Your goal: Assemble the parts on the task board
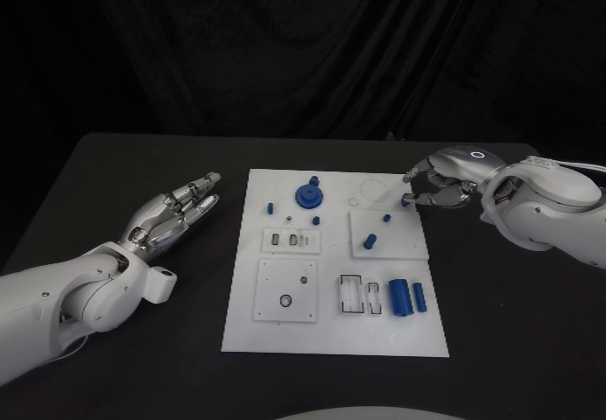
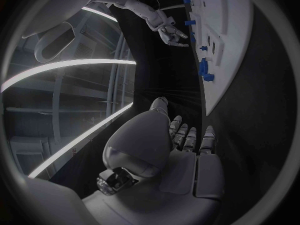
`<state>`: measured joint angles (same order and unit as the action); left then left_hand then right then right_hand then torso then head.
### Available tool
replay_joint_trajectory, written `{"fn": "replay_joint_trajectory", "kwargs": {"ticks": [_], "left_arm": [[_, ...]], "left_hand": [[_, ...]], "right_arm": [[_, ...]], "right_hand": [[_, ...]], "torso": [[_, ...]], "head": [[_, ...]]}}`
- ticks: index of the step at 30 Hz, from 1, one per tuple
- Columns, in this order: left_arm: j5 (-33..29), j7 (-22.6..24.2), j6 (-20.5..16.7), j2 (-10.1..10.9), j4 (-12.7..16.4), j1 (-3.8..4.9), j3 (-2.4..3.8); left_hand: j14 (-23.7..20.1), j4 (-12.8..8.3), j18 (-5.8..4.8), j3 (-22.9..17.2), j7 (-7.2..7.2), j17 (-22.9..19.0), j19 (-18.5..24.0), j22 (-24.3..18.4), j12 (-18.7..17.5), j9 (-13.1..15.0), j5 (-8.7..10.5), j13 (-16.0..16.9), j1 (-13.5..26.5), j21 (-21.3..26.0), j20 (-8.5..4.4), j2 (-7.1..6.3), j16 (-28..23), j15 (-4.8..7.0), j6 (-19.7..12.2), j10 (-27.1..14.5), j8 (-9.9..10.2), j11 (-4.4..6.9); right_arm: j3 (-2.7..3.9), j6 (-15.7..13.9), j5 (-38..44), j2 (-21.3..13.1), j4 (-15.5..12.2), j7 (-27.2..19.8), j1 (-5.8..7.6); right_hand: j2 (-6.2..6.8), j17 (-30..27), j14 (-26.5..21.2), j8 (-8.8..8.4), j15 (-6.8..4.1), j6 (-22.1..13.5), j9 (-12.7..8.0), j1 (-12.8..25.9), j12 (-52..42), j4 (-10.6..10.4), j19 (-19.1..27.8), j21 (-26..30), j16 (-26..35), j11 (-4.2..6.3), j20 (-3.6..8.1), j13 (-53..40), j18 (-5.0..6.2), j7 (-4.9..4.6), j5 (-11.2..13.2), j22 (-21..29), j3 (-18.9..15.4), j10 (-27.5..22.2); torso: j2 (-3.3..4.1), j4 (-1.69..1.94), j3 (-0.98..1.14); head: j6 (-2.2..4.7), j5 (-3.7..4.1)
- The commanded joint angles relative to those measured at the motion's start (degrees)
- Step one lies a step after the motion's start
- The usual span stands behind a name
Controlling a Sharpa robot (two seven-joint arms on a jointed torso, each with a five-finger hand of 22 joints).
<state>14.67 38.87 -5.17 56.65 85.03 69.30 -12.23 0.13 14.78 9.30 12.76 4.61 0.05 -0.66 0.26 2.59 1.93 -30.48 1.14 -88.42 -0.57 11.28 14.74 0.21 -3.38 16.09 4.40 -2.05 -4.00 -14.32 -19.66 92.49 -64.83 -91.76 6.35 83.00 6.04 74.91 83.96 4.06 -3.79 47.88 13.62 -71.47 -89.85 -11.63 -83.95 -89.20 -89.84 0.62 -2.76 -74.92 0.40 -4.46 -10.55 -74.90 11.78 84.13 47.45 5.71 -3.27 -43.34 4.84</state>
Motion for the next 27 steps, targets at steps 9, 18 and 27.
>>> {"fn": "replay_joint_trajectory", "kwargs": {"ticks": [9,18,27], "left_arm": [[0.1,9.1,1.1,-0.2,-0.1,-0.05,0.04],[0.1,9.0,1.4,-0.3,-0.2,-0.08,0.04],[0.1,8.9,1.6,-0.4,-0.4,-0.12,0.04]], "left_hand": [[-0.1,0.0,1.07,-0.3,-0.06,-0.1,0.2,0.1,-0.3,0.0,-0.33,-0.1,-0.6,0.1,0.42,0.04,-0.2,-0.42,-0.4,0.0,0.1,-0.32],[-0.1,0.0,1.07,-0.4,-0.03,-0.1,0.1,0.1,-0.3,0.0,-0.35,-0.1,-0.6,0.1,0.43,0.04,-0.2,-0.43,-0.3,0.0,0.1,-0.31],[-0.1,0.0,1.06,-0.4,0.09,-0.1,0.1,0.1,-0.3,0.0,-0.36,-0.1,-0.6,0.1,0.45,0.06,-0.2,-0.45,-0.2,-0.1,0.1,-0.30]], "right_arm": [[0.00,0.7,0.2,0.4,0.8,2.4,-0.46],[0.00,1.7,0.2,0.9,1.3,2.9,-0.86],[0.00,2.0,0.2,1.3,1.8,3.6,-1.24]], "right_hand": [[0.71,15.1,6.0,-0.01,-0.25,-0.3,-0.2,-2.0,-0.2,-0.1,-5.7,-0.1,-0.2,-0.04,0.43,-15.1,-0.21,-0.17,-0.5,-14.8,0.0,5.9],[0.83,15.1,6.0,0.06,-0.23,-0.2,-0.2,-2.5,-0.2,0.0,-5.6,0.0,-0.2,-0.08,0.42,-15.1,-0.18,-0.23,-0.6,-14.8,-0.1,5.9],[1.06,15.1,6.0,0.11,-0.17,-0.2,-0.2,-2.9,-0.2,0.0,-5.6,0.1,-0.2,-0.16,0.38,-15.1,-0.15,-0.34,-0.2,-14.8,-0.3,5.9]], "torso": [[-0.01,-0.09,0.04],[-0.02,-0.01,0.00],[0.00,0.00,0.00]], "head": [[-0.22,0.07],[-0.55,0.10],[-0.64,0.06]]}}
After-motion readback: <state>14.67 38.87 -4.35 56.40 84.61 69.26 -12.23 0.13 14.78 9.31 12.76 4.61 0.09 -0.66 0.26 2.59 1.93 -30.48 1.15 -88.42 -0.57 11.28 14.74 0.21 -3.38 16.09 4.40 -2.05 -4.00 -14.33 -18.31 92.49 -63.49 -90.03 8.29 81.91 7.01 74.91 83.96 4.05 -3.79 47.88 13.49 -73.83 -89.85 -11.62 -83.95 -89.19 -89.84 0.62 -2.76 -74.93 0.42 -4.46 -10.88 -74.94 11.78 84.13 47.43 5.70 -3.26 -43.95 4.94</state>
